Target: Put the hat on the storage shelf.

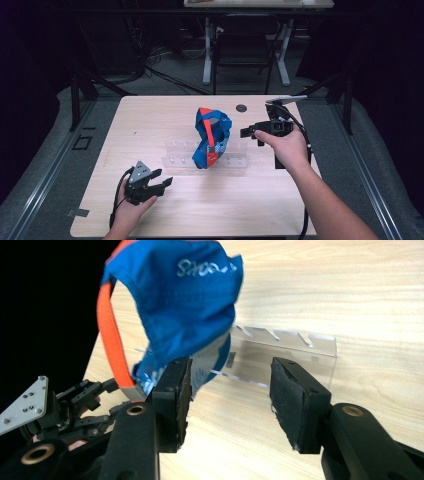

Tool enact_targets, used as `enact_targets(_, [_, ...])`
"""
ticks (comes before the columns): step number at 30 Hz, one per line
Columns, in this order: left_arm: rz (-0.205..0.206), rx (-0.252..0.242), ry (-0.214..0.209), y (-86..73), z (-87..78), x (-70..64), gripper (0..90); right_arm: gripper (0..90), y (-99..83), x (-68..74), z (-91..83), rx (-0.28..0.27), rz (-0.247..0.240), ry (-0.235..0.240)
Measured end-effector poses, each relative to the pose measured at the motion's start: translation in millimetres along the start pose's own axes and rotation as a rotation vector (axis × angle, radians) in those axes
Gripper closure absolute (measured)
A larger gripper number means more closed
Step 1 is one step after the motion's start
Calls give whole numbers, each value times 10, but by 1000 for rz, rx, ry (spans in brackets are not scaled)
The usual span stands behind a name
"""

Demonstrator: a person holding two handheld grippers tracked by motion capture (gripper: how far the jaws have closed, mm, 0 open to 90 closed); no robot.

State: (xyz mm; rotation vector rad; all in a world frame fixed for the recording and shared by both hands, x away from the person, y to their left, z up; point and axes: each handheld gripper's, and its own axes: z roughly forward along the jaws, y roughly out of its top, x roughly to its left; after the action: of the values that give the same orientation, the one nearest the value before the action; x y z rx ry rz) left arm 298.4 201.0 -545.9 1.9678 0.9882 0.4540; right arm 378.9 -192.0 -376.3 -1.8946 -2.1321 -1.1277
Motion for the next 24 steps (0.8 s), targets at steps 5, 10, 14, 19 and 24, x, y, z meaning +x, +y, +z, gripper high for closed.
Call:
enact_targets(5, [-15,18,-1,-52,5,46,460,493,-85,-75,22,-1,-11,-19])
enact_targets(10, [-24,19,1,-79,15,83,460,480,-185,-129,54,-1,-24,-35])
enact_targets(14, [-25,26,12,-97,26,107,460,475,-271,-159,85,10,-43,-51])
enact_targets(19, [-27,31,10,-105,27,121,460,475,-381,-205,133,24,-49,-51])
enact_targets(24, [-24,32,11,-107,26,117,460,471,-495,-242,182,27,-56,-58])
